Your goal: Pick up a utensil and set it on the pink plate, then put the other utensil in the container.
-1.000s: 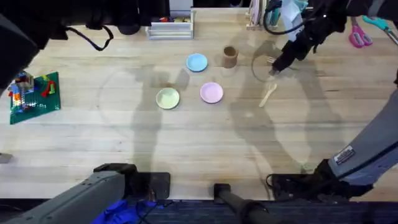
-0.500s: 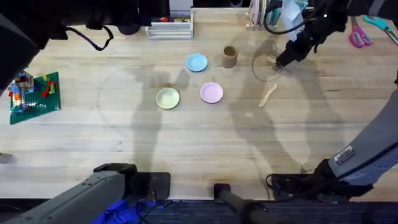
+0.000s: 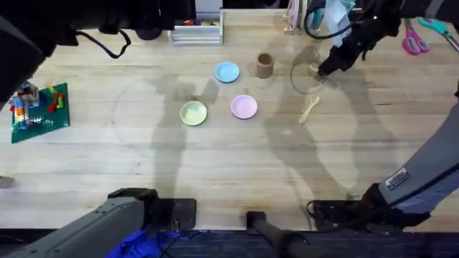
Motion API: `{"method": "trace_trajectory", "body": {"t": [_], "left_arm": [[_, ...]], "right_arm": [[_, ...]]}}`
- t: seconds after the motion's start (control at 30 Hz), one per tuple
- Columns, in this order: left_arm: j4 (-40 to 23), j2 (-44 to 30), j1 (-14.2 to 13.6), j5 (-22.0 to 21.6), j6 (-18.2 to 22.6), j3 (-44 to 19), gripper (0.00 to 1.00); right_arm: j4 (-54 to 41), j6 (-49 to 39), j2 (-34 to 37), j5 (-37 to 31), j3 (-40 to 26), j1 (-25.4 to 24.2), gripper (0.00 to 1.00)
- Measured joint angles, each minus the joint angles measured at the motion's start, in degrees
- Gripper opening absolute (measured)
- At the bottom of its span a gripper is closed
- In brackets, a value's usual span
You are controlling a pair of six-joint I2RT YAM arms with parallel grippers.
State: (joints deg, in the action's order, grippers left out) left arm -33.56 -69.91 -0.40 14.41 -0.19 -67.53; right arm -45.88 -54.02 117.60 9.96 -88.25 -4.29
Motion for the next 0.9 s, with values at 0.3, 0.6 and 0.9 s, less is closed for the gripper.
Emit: {"method": "trace_trajectory", "body": {"t": [0.3,0.6,0.9], "left_arm": [[0.0,0.0,0.0,0.0,0.0,0.0,0.991],[0.0,0.0,0.0,0.0,0.0,0.0,0.991],[0.0,0.0,0.0,0.0,0.0,0.0,0.991]], "right_arm": [[1.9,4.7,-3.7,-0.1,0.4,0.0,0.030],[2.6,15.1,-11.1,-0.1,0.4,2.9,0.031],[1.7,22.7,-15.3,0.0,0.5,9.2,0.031]]}}
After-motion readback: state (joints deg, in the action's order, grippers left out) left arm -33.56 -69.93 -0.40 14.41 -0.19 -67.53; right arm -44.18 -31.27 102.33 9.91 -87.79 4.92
